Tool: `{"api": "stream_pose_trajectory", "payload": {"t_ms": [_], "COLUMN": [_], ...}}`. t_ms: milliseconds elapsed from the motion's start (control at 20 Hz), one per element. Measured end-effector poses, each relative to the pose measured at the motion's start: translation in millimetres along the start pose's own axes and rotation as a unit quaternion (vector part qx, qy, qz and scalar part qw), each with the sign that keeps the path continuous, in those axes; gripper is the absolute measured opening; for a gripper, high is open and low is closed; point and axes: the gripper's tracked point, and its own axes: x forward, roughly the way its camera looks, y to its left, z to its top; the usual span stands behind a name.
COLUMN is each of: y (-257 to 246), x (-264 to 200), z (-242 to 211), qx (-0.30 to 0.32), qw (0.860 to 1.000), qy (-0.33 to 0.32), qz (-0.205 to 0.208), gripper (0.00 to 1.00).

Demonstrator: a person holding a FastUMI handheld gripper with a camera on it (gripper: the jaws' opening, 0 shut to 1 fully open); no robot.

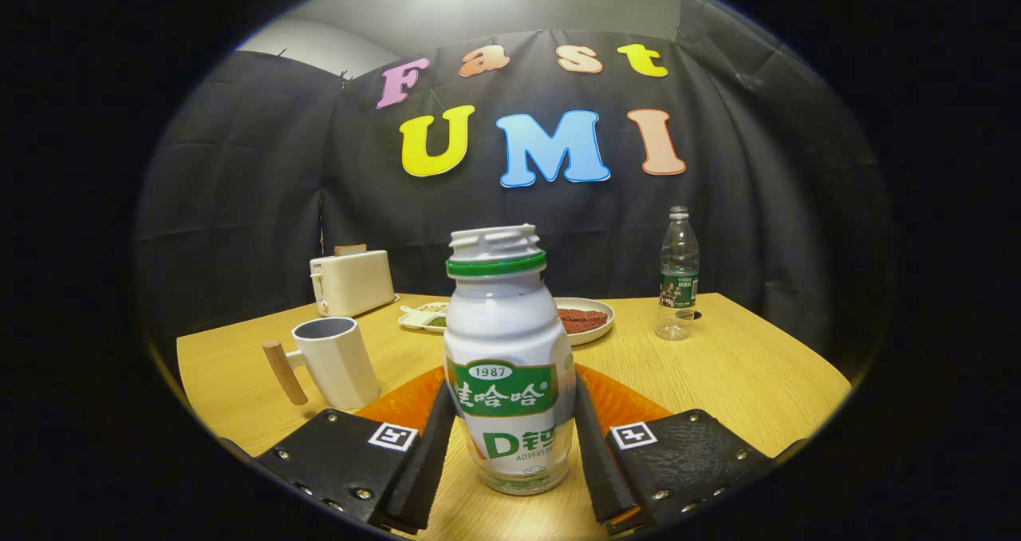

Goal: Take the bottle from table, then pour the juice into the cup, finally place the bottle on the coaster

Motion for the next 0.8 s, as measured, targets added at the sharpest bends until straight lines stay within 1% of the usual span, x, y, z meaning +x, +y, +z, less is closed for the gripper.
{"api": "stream_pose_trajectory", "payload": {"t_ms": [150,300,400,650,800], "y": [-3.3,-7.7,-4.8,-6.6,1.3], "x": [1.7,5.4,6.5,14.6,23.2], "z": [2.0,2.8,4.9,20.9,32.4], "qx": [-0.017,-0.058,-0.086,-0.156,-0.192], "qw": [1.0,0.998,0.995,0.985,0.978], "qy": [0.004,0.019,0.028,0.039,0.04], "qz": [-0.01,-0.029,-0.033,-0.065,-0.068], "gripper": [0.73,0.73,0.73,0.73,0.73]}}
